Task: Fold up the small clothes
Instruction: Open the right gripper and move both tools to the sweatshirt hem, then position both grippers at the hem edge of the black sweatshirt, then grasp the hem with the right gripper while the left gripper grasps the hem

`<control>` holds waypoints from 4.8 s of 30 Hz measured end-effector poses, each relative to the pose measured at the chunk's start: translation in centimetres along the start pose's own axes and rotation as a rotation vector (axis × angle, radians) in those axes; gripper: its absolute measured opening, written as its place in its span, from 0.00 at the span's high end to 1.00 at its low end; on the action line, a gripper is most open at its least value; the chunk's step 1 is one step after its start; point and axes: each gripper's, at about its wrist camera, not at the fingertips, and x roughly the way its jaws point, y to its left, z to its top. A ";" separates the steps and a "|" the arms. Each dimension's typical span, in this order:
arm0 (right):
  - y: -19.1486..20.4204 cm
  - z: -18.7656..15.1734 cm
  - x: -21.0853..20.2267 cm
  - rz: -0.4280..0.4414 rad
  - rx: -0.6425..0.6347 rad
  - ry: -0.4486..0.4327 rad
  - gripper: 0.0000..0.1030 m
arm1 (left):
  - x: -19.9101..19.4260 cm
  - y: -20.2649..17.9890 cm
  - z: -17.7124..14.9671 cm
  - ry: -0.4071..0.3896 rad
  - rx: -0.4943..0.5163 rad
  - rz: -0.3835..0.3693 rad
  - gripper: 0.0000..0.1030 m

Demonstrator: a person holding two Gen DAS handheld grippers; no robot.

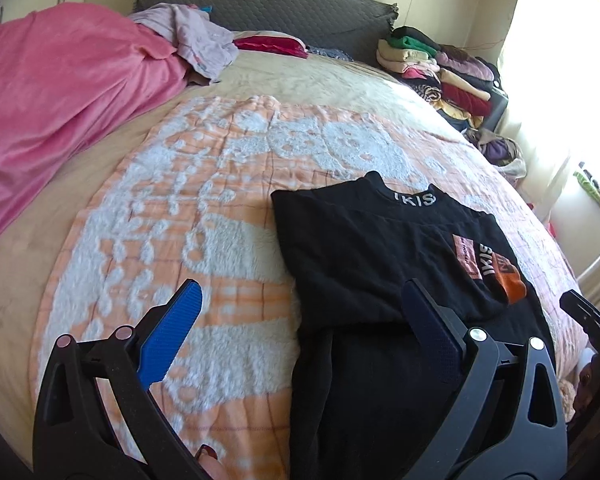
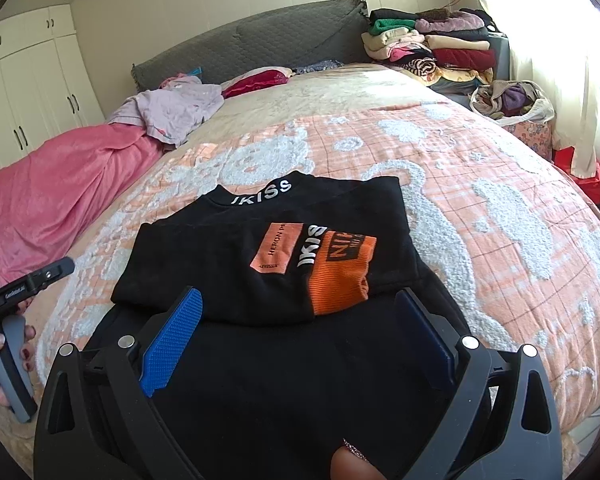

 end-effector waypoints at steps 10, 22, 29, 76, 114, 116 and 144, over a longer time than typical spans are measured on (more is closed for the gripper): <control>-0.2 -0.2 -1.8 0.014 -0.009 -0.013 0.07 | -3.6 -0.1 -1.6 -0.077 -0.021 -0.007 0.09; -1.1 -0.6 -4.5 0.005 -0.021 -0.033 0.07 | -5.5 -0.7 -5.0 -0.069 -0.015 0.005 0.09; -2.3 -1.6 -6.1 -0.023 -0.029 -0.030 0.07 | -6.0 -0.7 -6.5 -0.046 -0.007 0.014 0.09; -9.5 -14.1 -2.8 -0.057 -0.035 0.273 0.12 | -3.1 -0.8 -16.6 0.266 0.039 0.000 0.09; -11.9 -11.6 -6.4 0.134 0.023 0.119 0.91 | -3.7 -1.5 -16.5 0.222 -0.015 -0.083 0.91; -11.3 -10.5 -6.7 0.145 0.006 0.086 0.91 | -4.5 -1.3 -15.7 0.191 -0.032 -0.117 0.97; -13.5 -8.1 -3.8 0.244 0.120 0.088 0.60 | -3.3 -0.2 -14.2 0.182 -0.108 -0.232 0.61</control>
